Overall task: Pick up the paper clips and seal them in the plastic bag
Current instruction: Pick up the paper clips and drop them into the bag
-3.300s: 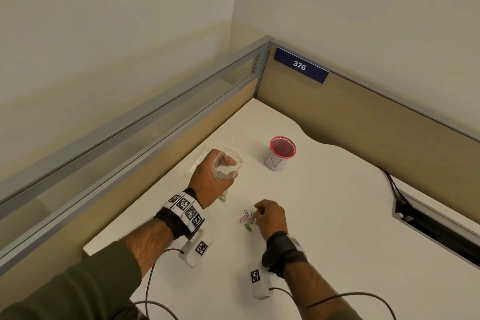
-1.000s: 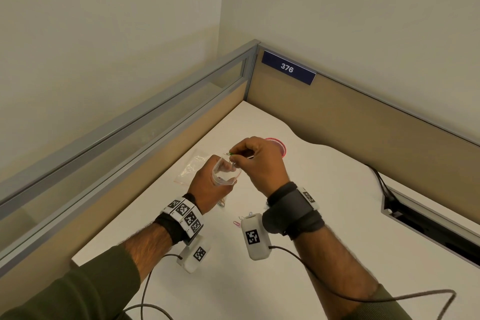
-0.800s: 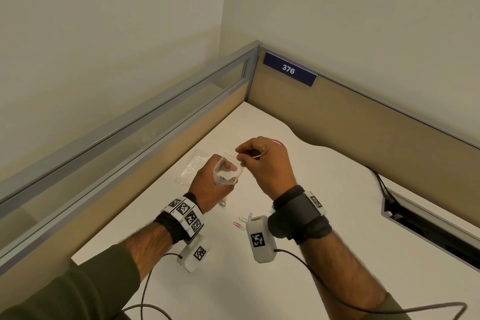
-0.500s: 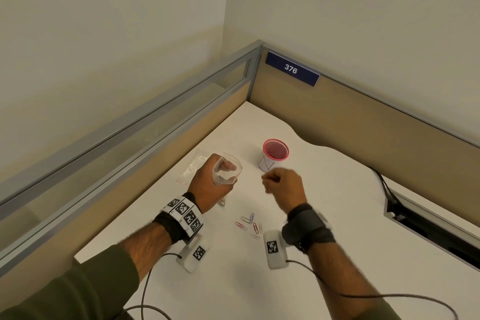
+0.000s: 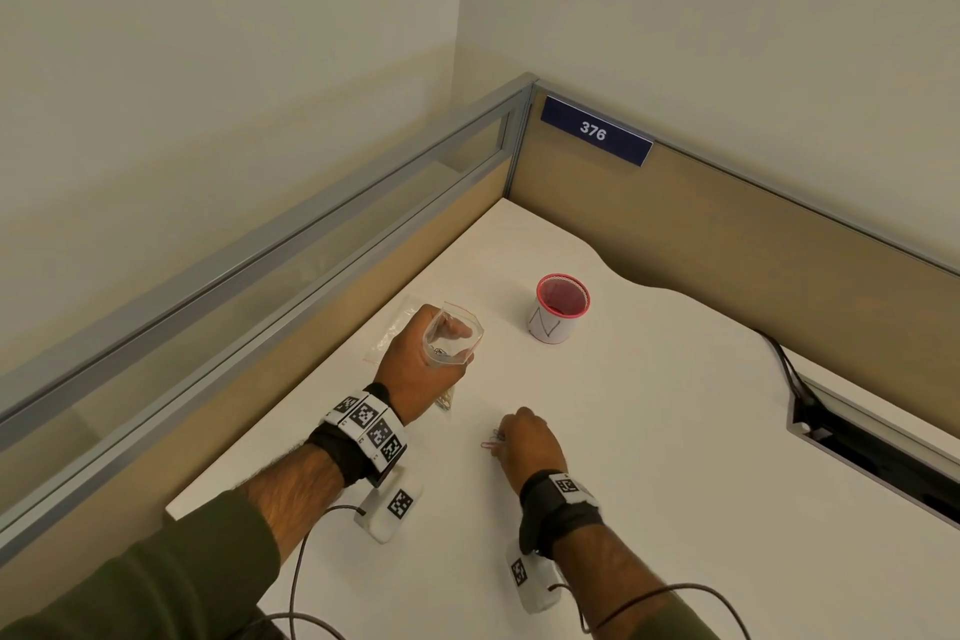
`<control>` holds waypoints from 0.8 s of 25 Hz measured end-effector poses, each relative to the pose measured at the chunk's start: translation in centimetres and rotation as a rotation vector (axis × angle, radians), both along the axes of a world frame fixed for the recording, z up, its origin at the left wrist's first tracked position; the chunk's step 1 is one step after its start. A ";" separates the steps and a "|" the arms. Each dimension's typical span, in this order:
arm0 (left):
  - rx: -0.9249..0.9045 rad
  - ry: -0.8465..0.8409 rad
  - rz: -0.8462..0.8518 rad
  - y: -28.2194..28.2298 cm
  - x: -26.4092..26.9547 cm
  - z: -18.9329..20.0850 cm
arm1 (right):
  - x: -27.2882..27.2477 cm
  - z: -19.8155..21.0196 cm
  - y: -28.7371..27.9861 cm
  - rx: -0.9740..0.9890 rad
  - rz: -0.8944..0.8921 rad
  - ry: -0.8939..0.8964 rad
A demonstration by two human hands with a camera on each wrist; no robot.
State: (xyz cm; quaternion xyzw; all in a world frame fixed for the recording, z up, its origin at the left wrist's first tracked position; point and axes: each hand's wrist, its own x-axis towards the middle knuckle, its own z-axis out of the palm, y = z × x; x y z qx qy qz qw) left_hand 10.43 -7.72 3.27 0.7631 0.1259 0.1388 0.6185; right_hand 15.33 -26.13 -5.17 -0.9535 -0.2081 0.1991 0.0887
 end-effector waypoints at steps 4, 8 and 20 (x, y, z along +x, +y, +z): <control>0.019 0.012 0.019 0.0 0.1 0.1 | 0.2 0.0 0.0 -0.013 0.013 0.005; 0.009 0.005 0.010 0.1 -0.1 0.1 | 0.3 0.4 0.0 0.018 -0.005 0.016; -0.011 0.006 0.000 0.1 -0.1 0.2 | 1.2 3.2 -2.3 0.092 -0.084 0.044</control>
